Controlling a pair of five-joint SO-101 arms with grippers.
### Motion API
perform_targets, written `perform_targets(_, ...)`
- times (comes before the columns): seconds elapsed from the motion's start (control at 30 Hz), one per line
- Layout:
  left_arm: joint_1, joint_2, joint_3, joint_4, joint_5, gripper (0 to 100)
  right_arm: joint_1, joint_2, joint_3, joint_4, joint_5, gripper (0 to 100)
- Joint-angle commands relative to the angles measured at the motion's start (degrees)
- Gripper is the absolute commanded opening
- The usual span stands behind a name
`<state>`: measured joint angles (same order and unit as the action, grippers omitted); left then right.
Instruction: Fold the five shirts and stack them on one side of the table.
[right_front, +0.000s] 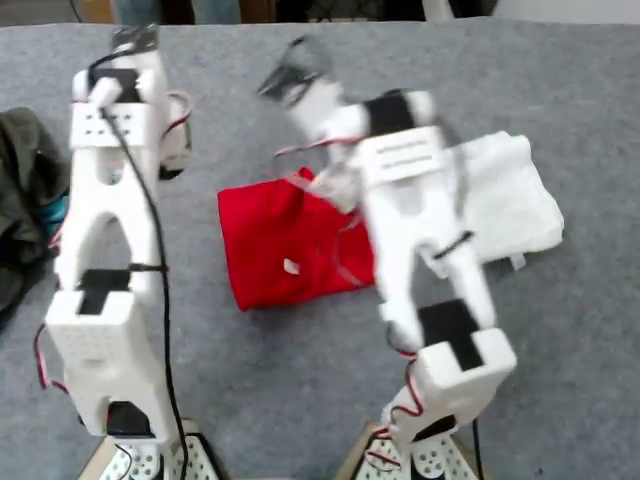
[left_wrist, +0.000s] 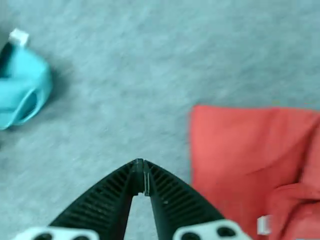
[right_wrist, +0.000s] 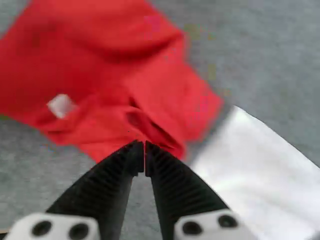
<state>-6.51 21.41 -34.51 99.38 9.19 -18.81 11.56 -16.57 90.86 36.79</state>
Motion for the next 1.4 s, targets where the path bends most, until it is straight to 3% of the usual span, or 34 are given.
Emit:
perform_targets(0.0,-4.3,-9.0,13.8,-5.2,-1.8,3,-6.2,1.0,1.5,-0.3,-2.0,1.5)
perform_targets(0.1,-4.9,-18.9,36.3,-15.2,-1.9,3,-8.0,3.7,1.7,-0.6,-2.3,1.5)
perform_targets(0.2,-4.4,-32.5,58.2,-30.8,-2.1,3,-8.1,5.9,0.5,-0.6,-2.3,1.5)
perform_targets(0.3,-4.4,-43.6,72.9,-42.5,-1.5,3,-8.1,7.7,-1.2,-0.6,-2.3,1.5)
perform_targets(0.47,-4.7,-46.2,83.4,-52.7,2.7,3,-8.2,13.1,-6.1,-0.7,-2.3,1.5)
perform_targets(0.7,-4.4,-35.7,88.2,-65.0,3.9,3,-6.4,25.4,-20.0,-0.3,-2.3,1.5)
perform_targets(0.87,-4.7,-33.5,84.7,-61.2,3.8,3,-4.0,33.3,-28.5,-0.2,-2.3,1.5)
perform_targets(1.13,-4.8,-33.5,84.7,-61.2,3.7,3,6.3,39.1,-39.8,-0.2,-2.0,1.5)
perform_targets(1.37,-4.8,-33.5,84.7,-61.2,3.7,3,10.6,42.1,-53.1,-0.7,-1.9,1.5)
